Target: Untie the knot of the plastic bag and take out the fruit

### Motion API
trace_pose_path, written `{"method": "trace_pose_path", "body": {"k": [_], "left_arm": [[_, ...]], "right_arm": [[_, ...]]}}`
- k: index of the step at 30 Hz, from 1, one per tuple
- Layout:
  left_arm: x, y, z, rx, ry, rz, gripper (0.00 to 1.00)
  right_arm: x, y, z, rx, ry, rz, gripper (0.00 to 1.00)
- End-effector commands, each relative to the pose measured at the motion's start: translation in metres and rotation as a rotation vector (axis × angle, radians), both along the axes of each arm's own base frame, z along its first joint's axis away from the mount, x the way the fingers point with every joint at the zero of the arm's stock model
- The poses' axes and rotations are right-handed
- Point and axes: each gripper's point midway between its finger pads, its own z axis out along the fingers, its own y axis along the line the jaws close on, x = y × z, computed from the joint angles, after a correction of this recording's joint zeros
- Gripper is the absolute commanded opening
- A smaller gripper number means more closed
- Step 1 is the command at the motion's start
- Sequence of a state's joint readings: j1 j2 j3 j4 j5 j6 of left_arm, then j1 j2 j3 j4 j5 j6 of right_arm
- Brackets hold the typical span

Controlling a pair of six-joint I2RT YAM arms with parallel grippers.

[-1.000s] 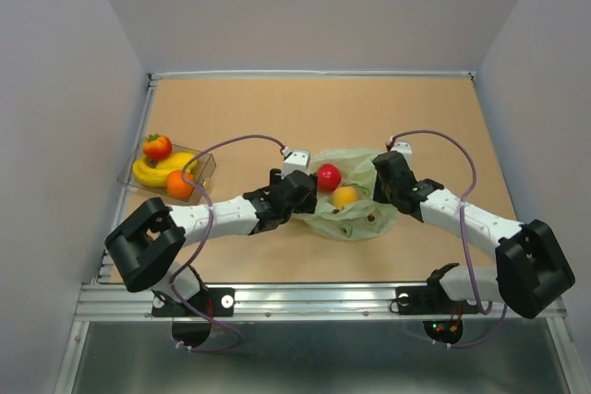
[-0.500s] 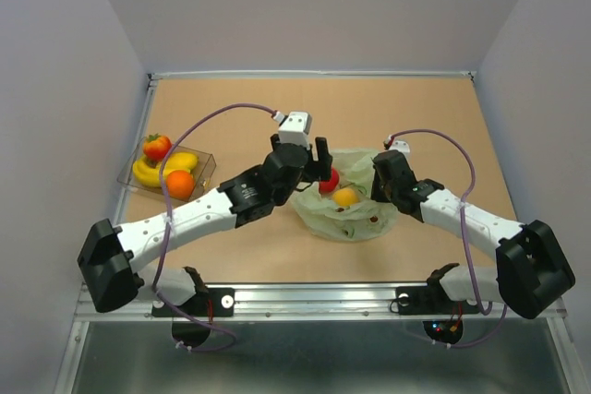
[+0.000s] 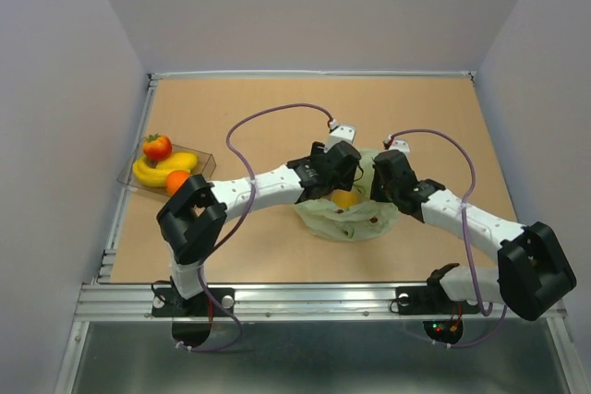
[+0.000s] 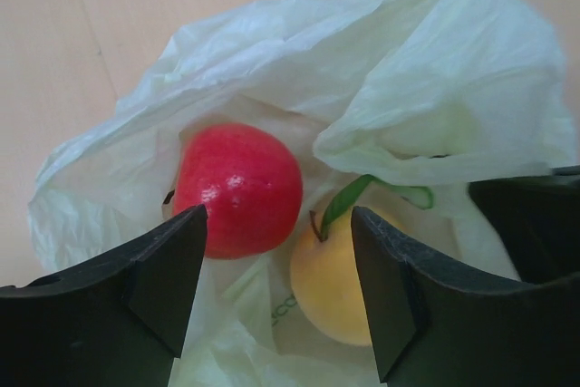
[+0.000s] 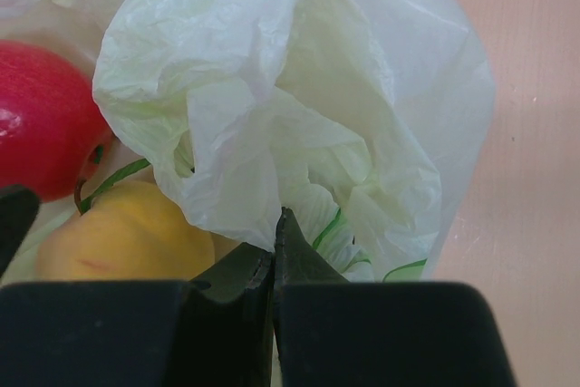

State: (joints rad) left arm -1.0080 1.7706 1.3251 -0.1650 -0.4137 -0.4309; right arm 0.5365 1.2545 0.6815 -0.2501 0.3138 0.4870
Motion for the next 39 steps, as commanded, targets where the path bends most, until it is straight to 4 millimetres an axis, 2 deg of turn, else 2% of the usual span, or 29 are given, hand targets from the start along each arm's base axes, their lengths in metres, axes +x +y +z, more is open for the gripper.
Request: {"method": "trace_pose_path", "body": {"k": [1,8,15,24,26,28,30,31,34,35,37,38,39], "left_arm": [[0.015,0.012,0.007,0.078,-0.06,0.052,0.76],[0.026,0.02,-0.033,0.171,-0.02,0.058,0.85],[0.028,0.016,-0.06,0.181,-0.003,0.037,0.88],[0.043,0.01,-0.059,0.102,-0.018,0.041,0.93],[0.046,0.009,-0.051,0.088,-0.032,0.044,0.84],[0.047,0.009,-0.042,0.075,-0.044,0.045,0.67],[0.045,0.01,-0.025,0.05,-0.059,0.044,0.6],[0.045,0.011,-0.019,0.039,-0.065,0.046,0.53],[0.041,0.012,0.013,0.0,-0.078,0.039,0.47],[0.04,0.011,0.033,-0.038,-0.097,0.035,0.46],[0.035,0.01,0.052,-0.067,-0.103,0.009,0.46],[0.034,0.01,0.073,-0.102,-0.123,0.001,0.46],[0.029,0.009,0.08,-0.114,-0.117,-0.022,0.46]], "right_arm": [[0.008,0.006,0.015,0.048,-0.06,0.003,0.01],[0.006,0.005,0.013,0.047,-0.057,0.007,0.01],[0.005,0.006,0.009,0.042,-0.046,0.009,0.01],[0.005,0.005,0.006,0.038,-0.038,0.014,0.01],[0.004,0.006,0.006,0.04,-0.037,0.016,0.01],[0.003,0.005,0.007,0.041,-0.038,0.016,0.01],[0.003,0.005,0.007,0.041,-0.043,0.016,0.01],[0.002,0.005,0.007,0.039,-0.042,0.017,0.01],[0.003,0.002,0.007,0.032,-0.046,0.006,0.01],[0.003,0.001,0.008,0.03,-0.049,0.003,0.01],[0.004,-0.001,0.008,0.022,-0.056,-0.002,0.01],[0.005,-0.003,0.009,0.011,-0.062,-0.011,0.01],[0.005,-0.004,0.009,0.005,-0.063,-0.014,0.01]]}}
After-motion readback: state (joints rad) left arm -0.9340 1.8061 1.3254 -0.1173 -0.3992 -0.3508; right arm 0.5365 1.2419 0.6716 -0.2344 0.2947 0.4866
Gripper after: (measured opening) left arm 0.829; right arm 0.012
